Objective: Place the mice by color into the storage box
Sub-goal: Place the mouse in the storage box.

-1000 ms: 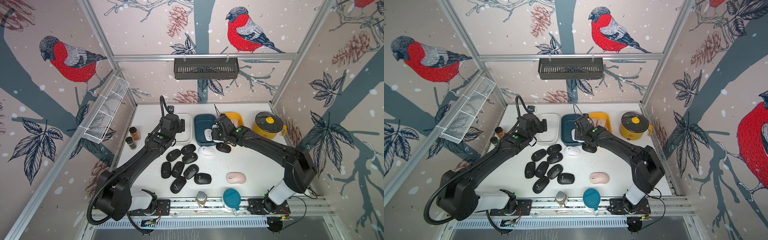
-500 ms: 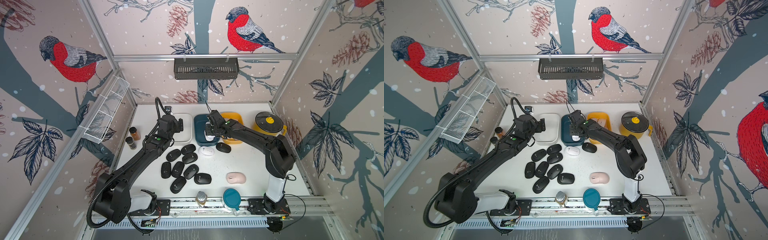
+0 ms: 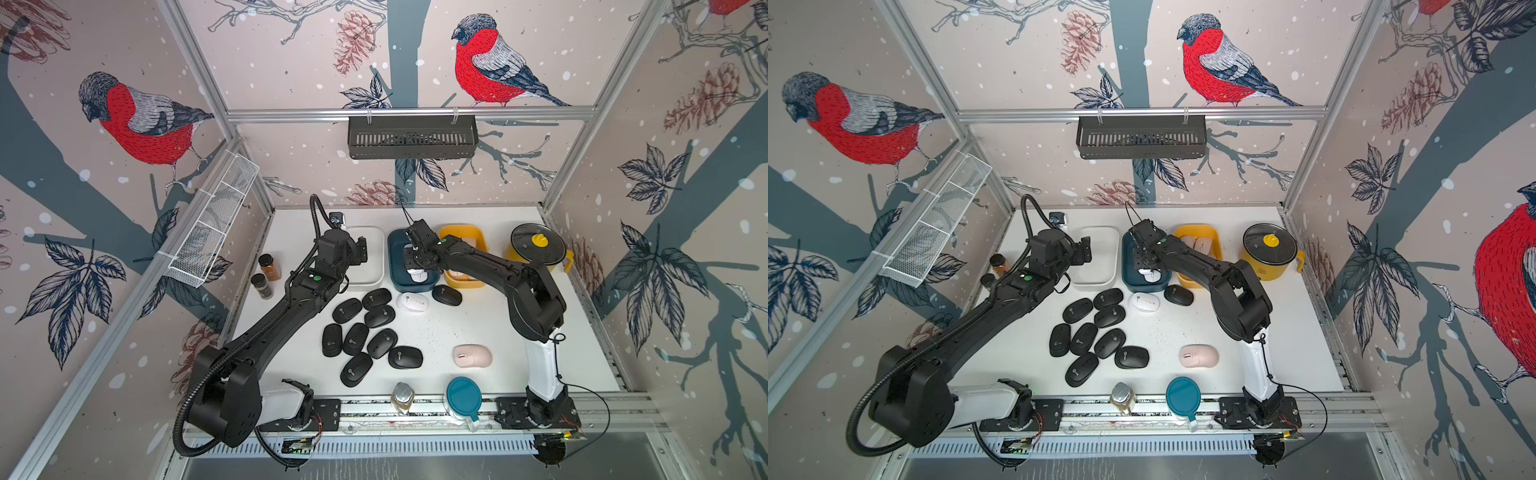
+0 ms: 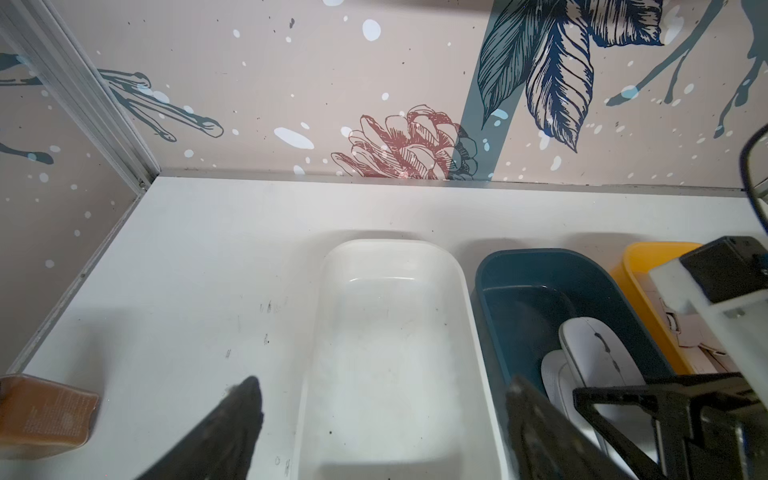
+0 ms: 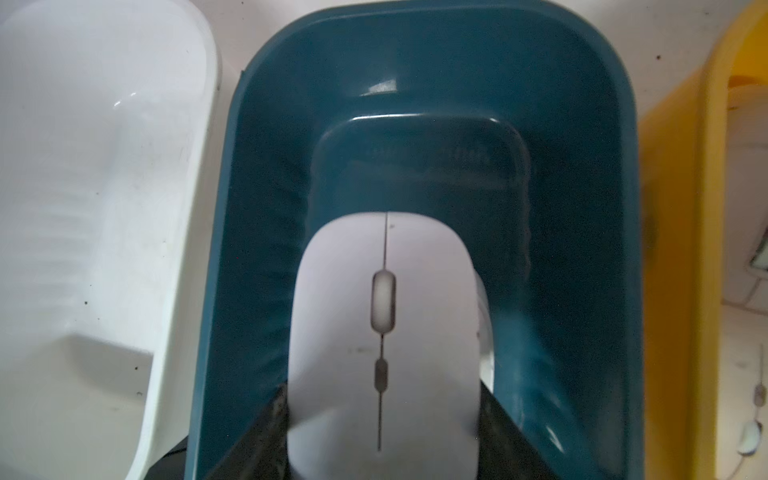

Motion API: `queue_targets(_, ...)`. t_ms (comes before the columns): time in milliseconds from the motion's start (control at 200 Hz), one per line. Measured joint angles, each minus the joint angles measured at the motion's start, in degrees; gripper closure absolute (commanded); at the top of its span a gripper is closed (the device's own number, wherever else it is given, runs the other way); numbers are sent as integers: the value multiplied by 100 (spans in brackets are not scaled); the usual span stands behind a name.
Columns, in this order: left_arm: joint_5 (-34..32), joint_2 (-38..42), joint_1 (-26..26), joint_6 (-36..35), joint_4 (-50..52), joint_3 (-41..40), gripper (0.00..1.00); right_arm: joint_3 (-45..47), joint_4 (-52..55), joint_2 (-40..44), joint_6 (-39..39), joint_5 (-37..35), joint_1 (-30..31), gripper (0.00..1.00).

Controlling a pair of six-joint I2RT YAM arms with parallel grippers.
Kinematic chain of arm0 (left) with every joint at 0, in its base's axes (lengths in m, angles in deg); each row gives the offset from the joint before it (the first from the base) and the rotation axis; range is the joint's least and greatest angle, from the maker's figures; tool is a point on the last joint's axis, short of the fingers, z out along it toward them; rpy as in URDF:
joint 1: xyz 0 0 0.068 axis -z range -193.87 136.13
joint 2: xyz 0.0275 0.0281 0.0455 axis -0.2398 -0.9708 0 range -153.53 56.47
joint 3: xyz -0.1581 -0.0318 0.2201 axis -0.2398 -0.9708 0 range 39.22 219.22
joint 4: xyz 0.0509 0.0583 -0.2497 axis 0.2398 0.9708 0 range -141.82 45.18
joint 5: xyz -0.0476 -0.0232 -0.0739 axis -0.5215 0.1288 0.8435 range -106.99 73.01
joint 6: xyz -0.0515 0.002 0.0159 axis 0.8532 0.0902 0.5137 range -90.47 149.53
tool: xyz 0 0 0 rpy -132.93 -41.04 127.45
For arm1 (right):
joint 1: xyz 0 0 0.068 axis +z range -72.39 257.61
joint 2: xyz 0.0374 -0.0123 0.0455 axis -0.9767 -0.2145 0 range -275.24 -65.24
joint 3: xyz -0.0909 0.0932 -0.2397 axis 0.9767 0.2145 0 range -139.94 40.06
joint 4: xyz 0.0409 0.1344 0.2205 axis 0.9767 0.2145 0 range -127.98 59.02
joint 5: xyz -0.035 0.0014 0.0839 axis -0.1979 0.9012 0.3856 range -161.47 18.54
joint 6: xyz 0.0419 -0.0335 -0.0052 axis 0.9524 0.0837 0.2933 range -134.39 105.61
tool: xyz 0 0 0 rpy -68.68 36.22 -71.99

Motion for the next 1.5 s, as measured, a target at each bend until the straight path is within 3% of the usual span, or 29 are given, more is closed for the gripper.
queue_targets(750,15,-46,-26,61,4,2,9,-610,-35,-776,-85,260,-11,45)
queue_targets(1501,35,-109,-35,103,15,31,9,-632,-293,-920,-44,470,63,42)
